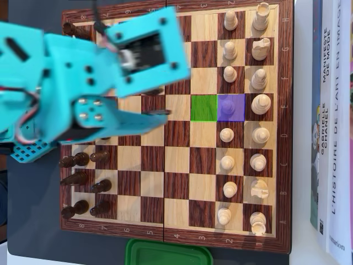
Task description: Play chess
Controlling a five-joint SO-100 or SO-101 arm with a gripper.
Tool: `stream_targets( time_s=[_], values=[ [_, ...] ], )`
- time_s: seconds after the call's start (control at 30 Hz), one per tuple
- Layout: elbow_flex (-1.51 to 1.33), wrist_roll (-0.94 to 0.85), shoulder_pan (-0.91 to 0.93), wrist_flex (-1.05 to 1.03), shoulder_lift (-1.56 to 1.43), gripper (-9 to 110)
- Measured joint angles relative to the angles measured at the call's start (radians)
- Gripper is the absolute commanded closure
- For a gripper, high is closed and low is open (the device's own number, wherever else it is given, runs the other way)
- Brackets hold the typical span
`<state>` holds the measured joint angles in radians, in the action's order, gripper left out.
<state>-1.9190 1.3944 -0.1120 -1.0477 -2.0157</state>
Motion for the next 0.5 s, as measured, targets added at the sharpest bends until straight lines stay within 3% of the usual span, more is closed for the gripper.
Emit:
stream_targets(
  time_s=[0.5],
  values=[
    [0.357, 0.002, 0.018, -0.163, 0.333, 88]
  ],
)
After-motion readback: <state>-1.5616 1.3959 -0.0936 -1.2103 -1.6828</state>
